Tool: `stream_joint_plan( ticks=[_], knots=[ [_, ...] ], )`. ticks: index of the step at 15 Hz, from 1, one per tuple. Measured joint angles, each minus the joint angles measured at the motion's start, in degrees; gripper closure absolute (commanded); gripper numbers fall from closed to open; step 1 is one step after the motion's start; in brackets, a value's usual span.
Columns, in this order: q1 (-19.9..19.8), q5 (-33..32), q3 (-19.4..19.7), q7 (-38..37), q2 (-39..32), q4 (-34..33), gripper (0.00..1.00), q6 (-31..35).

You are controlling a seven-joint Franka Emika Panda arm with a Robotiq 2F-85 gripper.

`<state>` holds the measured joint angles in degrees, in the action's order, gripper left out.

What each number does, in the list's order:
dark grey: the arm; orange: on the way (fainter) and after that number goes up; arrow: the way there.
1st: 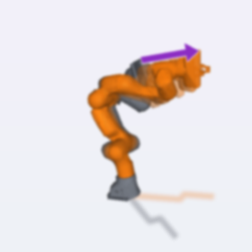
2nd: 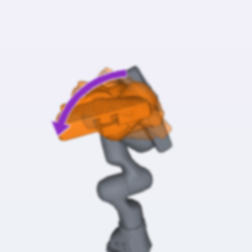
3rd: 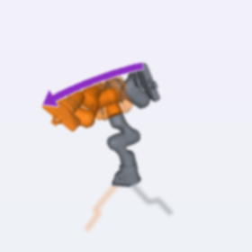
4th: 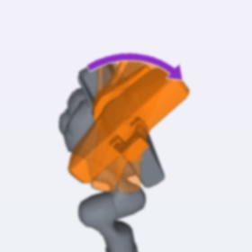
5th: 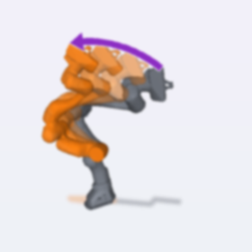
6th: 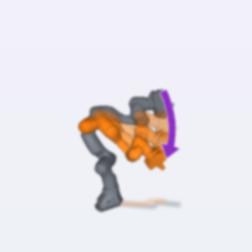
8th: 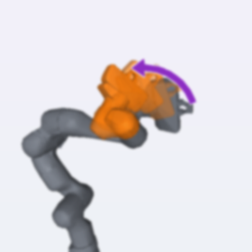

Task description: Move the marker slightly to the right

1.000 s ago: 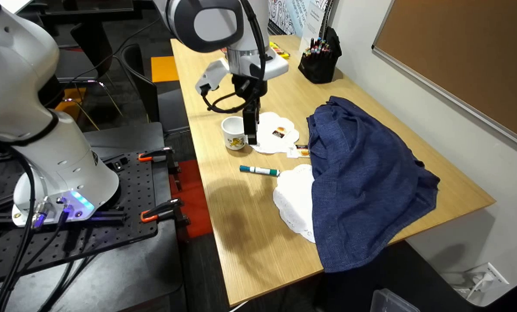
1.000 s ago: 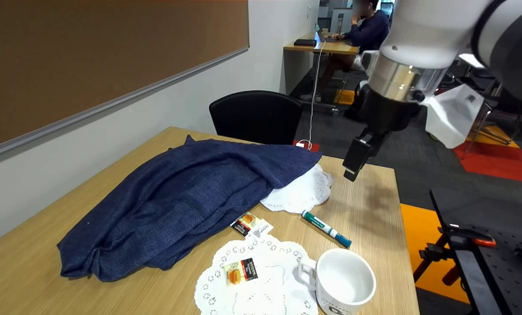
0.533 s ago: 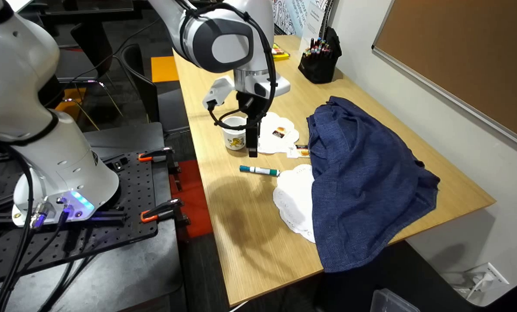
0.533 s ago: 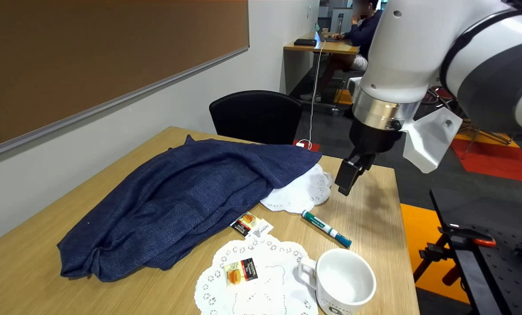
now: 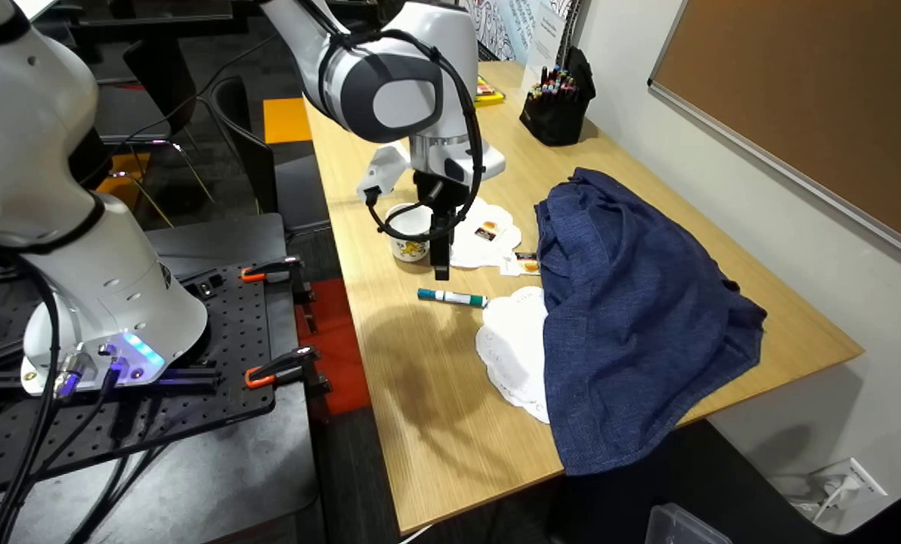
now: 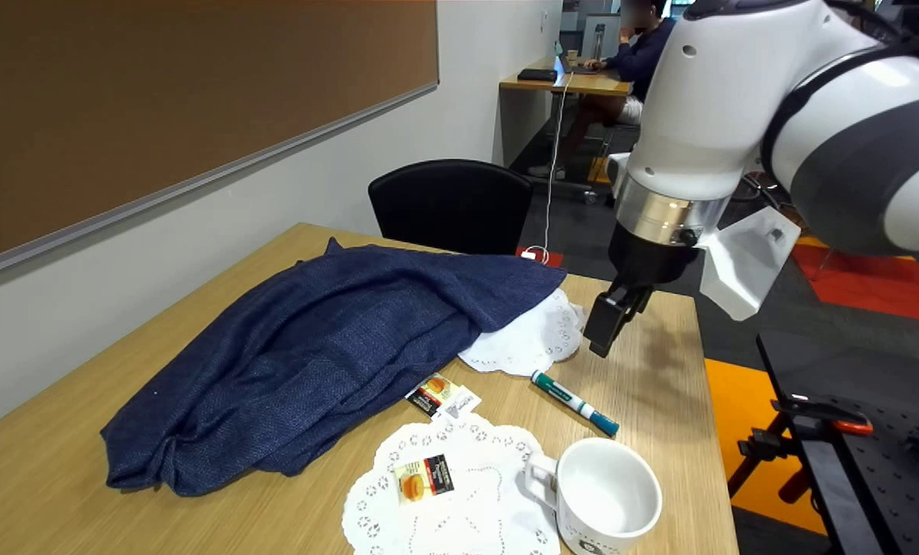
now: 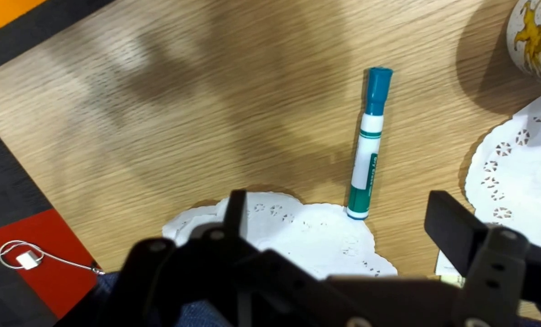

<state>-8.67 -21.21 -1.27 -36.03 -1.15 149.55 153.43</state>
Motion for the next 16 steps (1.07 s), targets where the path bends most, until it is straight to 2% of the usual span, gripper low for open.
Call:
stream_joint_plan(
  ticks=[7, 13, 14, 16],
  knots=[
    [4.92, -0.22, 5.78, -0.01, -9.61, -1.14, 0.0, 8.07],
    [14.38, 0.22, 14.62, -0.18, -17.57, -3.4, 0.0, 18.98],
    [16.21, 0.95, 16.24, -0.18, -18.84, -3.81, 0.25, 20.2],
    [19.36, 3.91, 18.56, 0.0, -21.29, -4.61, 0.34, 22.03]
  ],
)
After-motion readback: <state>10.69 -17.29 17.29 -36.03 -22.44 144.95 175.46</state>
